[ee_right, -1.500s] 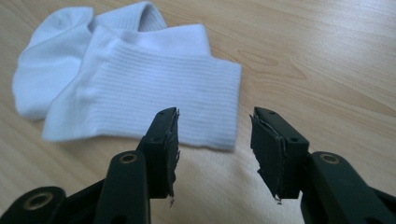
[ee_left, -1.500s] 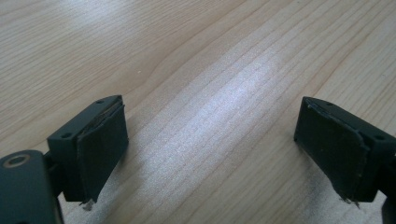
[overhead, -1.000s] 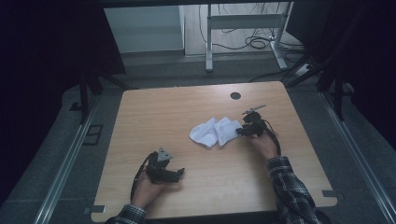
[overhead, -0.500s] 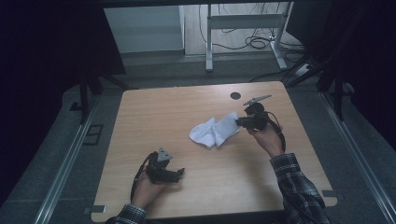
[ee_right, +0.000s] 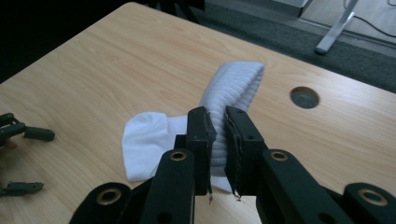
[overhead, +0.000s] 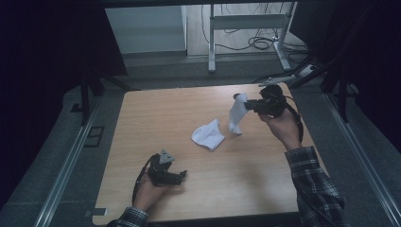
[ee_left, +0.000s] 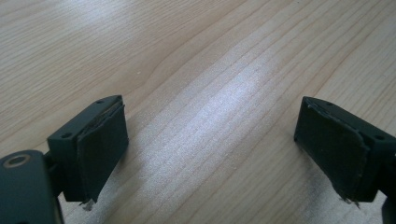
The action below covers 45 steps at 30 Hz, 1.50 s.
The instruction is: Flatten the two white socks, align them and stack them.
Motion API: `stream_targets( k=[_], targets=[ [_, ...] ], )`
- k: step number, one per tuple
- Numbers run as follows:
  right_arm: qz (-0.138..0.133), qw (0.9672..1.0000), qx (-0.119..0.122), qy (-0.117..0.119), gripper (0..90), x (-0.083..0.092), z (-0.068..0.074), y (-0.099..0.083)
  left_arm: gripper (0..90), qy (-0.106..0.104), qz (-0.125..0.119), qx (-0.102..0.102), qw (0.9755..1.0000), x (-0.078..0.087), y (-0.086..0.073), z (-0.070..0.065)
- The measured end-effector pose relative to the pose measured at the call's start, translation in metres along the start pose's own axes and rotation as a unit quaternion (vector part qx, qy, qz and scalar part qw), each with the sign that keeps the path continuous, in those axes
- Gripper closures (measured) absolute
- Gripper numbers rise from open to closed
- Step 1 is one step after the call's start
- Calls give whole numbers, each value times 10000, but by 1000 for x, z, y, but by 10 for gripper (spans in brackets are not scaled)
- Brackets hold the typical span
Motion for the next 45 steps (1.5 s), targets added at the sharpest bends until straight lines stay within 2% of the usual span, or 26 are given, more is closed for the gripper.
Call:
stream_targets(
  k=[5,12,18,19,20,25,30,32,34,36,39,42,45],
  targets=[
    [35,9995,-222,-222,792,11,-29,-11,98,-4,-5,2,10000,0,0,0],
    [258,9975,-426,-501,790,11,-64,-38,98,-7,17,3,10000,0,0,0],
    [408,9954,-538,-680,788,14,-86,-61,98,-10,20,0,10000,0,0,0],
    [408,9954,-538,-680,788,14,-86,-61,98,-8,19,-1,10000,0,0,0],
    [463,9945,-607,-718,788,16,-93,-69,98,-8,20,1,10000,0,0,0],
    [653,9918,-745,-805,784,15,-107,-93,98,-10,16,22,10000,0,0,0],
    [975,9881,-892,-792,752,4,-116,-130,98,-8,-2,37,10000,0,0,-1],
    [1129,9859,-874,-873,656,0,-120,-143,98,-4,-1,41,10000,0,0,-1],
    [1105,9848,-812,-1069,569,-1,-126,-149,99,5,-8,58,10000,0,0,-1],
    [1010,9853,-812,-1113,524,0,-128,-149,98,14,-9,66,10000,-1,0,-1],
    [906,9866,-714,-1152,511,-1,-124,-146,98,17,-10,68,10000,-1,0,-1],
    [851,9893,-642,-993,533,-10,-113,-146,98,17,-9,67,10000,-1,0,-1],
    [862,9913,-534,-835,631,-25,-99,-150,98,16,-10,67,10000,-1,0,-1]
  ],
)
Point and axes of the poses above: each handheld gripper's, and its own axes: x roughly backward along the jaws, y roughly out of its top, z roughly to its left, the point moved 9 cm from there along -x, roughly forward along the jaws, and after that the axes turned 11 degrees about -y, right-handed, at the moved point
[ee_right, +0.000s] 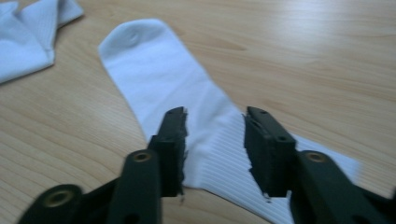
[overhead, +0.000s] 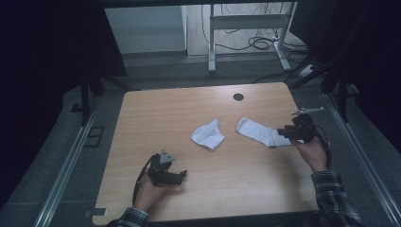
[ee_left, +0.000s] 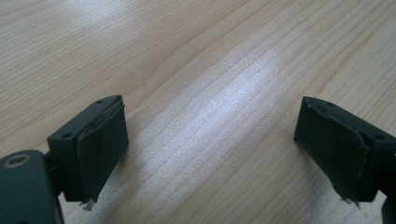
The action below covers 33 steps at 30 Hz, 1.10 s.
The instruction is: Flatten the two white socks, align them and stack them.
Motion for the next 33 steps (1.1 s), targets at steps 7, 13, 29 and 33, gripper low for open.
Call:
stream_targets(
  k=[7,13,29,33],
  targets=[
    [136,9992,355,155,792,-39,36,-14,99,6,1,9,10000,0,0,0],
    [252,9982,511,193,793,-51,48,-23,99,24,1,20,10000,0,0,0],
    [324,9940,794,682,746,-19,83,-53,104,96,-33,102,9999,-3,3,1],
    [264,9941,826,659,703,-17,82,-52,152,28,26,90,10000,-3,7,0]
  ],
)
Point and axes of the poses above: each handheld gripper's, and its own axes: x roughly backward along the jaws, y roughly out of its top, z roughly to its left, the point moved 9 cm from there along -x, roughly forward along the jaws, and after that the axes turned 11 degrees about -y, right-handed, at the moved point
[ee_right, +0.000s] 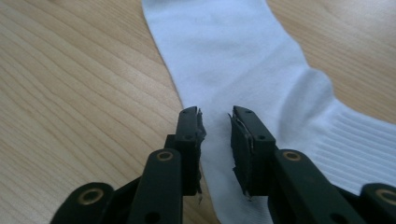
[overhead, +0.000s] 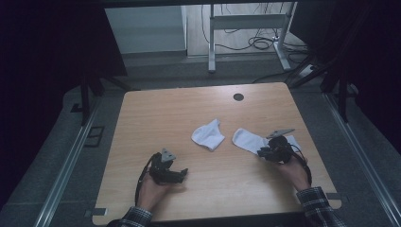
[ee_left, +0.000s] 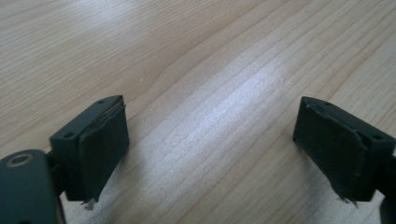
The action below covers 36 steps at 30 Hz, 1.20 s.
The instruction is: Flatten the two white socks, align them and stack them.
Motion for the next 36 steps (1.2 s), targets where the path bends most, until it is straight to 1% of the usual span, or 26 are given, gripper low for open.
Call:
stream_targets(
  k=[1,2,3,5,6,7,8,9,10,11,13,14,15,17,20,22,23,24,25,27,28,29,31,34,35,36],
  targets=[
    [-33,10000,-3,-18,693,1,-1,1,164,-55,-1,49,10000,-1,2,-1],
    [-78,10000,-5,-50,684,3,-3,2,185,-108,-6,46,9999,-1,4,-2],
    [-117,9999,-31,-62,674,5,-5,2,202,-108,-6,46,9999,-1,4,-2],
    [-178,9997,-72,-119,653,8,-10,3,220,-149,16,-76,9999,-5,11,-5],
    [-226,9996,-63,-174,641,10,-14,4,235,-149,16,-76,9999,-5,11,-5],
    [-239,9994,-86,-217,624,11,-17,3,257,-159,6,-179,9997,-7,18,-8],
    [-253,9992,-110,-276,610,13,-20,3,281,-185,-32,-204,9996,-8,23,-9],
    [-253,9992,-110,-276,610,13,-20,3,303,-185,-32,-204,9996,-8,23,-9],
    [-265,9987,-103,-421,588,14,-29,1,322,-231,-78,-246,9994,-10,30,-11],
    [-259,9984,-119,-481,576,15,-33,0,333,-282,-123,-296,9991,-15,41,-13],
    [-249,9979,-173,-569,559,16,-39,-2,367,-346,-183,-332,9987,-19,51,-15],
    [-249,9979,-173,-569,559,16,-39,-2,371,-346,-183,-332,9987,-19,51,-15],
    [-216,9975,-216,-635,535,18,-46,-5,384,-373,-205,-357,9985,-23,58,-16],
    [-206,9969,-265,-709,516,19,-51,-7,407,-455,-250,-393,9979,-33,73,-20],
    [-146,9965,-392,-718,481,21,-58,-12,429,-541,-282,-422,9972,-41,87,-24],
    [-152,9961,-475,-734,464,21,-63,-14,443,-576,-295,-440,9969,-47,95,-26],
    [-157,9956,-523,-764,459,22,-66,-15,450,-576,-295,-440,9969,-47,95,-26],
    [-157,9956,-523,-764,459,22,-66,-15,450,-575,-293,-466,9968,-50,100,-27],
    [-153,9950,-567,-811,450,24,-72,-17,463,-603,-269,-515,9965,-57,108,-30],
    [-179,9943,-602,-864,447,26,-77,-18,489,-629,-264,-564,9961,-64,117,-34],
    [-179,9943,-602,-864,447,26,-77,-18,494,-629,-264,-564,9961,-64,117,-34],
    [-176,9933,-682,-911,439,28,-82,-20,511,-697,-264,-587,9955,-71,125,-39],
    [-132,9929,-719,-938,440,28,-87,-22,523,-738,-245,-634,9950,-79,133,-45],
    [-89,9922,-767,-980,475,29,-93,-27,543,-770,-210,-718,9942,-90,143,-53],
    [-99,9917,-797,-1005,487,29,-95,-27,551,-770,-210,-718,9942,-90,143,-53],
    [-122,9912,-822,-1029,507,30,-97,-28,556,-788,-204,-695,9943,-94,146,-56]
  ],
)
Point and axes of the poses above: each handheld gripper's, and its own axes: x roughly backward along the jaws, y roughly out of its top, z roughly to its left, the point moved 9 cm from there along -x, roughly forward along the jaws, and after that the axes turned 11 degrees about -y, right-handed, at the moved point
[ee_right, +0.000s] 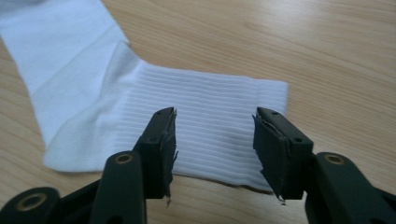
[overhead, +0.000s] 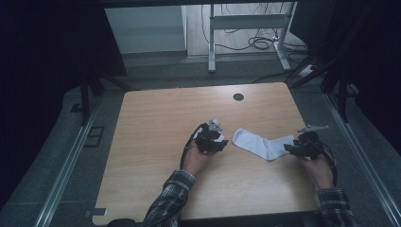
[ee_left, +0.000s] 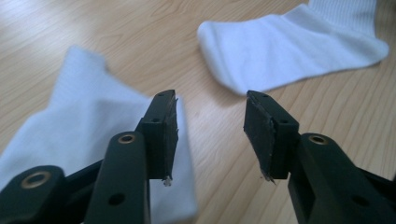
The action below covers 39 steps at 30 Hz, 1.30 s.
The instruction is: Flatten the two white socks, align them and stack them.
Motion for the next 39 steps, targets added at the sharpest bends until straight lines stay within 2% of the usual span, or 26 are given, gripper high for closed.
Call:
stream_targets(
  k=[3,9,15,19,23,24,26,28,30,37,38,39],
  targets=[
    [1,10000,-93,-9,545,1,-6,-1,576,37,65,-67,9999,-15,11,-2],
    [-12,9997,-200,-124,562,0,-16,-2,593,110,47,11,9999,-32,25,1],
    [41,9995,-245,-199,559,-5,-22,-6,584,171,59,159,9997,-45,24,5],
    [120,9993,-288,-186,560,-8,-23,-9,593,249,162,186,9994,-52,20,7],
    [227,9992,-306,-112,625,-10,-22,-13,704,198,228,181,9994,-58,16,6],
    [248,9992,-327,-5,685,-11,-20,-15,748,146,313,161,9993,-60,14,5],
    [268,9990,-356,57,721,-11,-19,-15,842,114,329,154,9993,-60,13,4],
    [342,9986,-359,159,780,-9,-15,-15,861,93,333,154,9993,-58,12,3],
    [313,9989,-316,147,787,-7,-13,-13,863,109,355,98,9993,-53,13,3],
    [3,9997,-166,205,787,4,-5,-1,862,84,145,111,9998,-27,18,1],
    [-26,9996,-152,221,787,6,-3,1,862,84,145,111,9998,-27,18,1],
    [-52,9996,-139,244,786,7,-2,2,861,53,100,106,9999,-17,19,0]
  ],
)
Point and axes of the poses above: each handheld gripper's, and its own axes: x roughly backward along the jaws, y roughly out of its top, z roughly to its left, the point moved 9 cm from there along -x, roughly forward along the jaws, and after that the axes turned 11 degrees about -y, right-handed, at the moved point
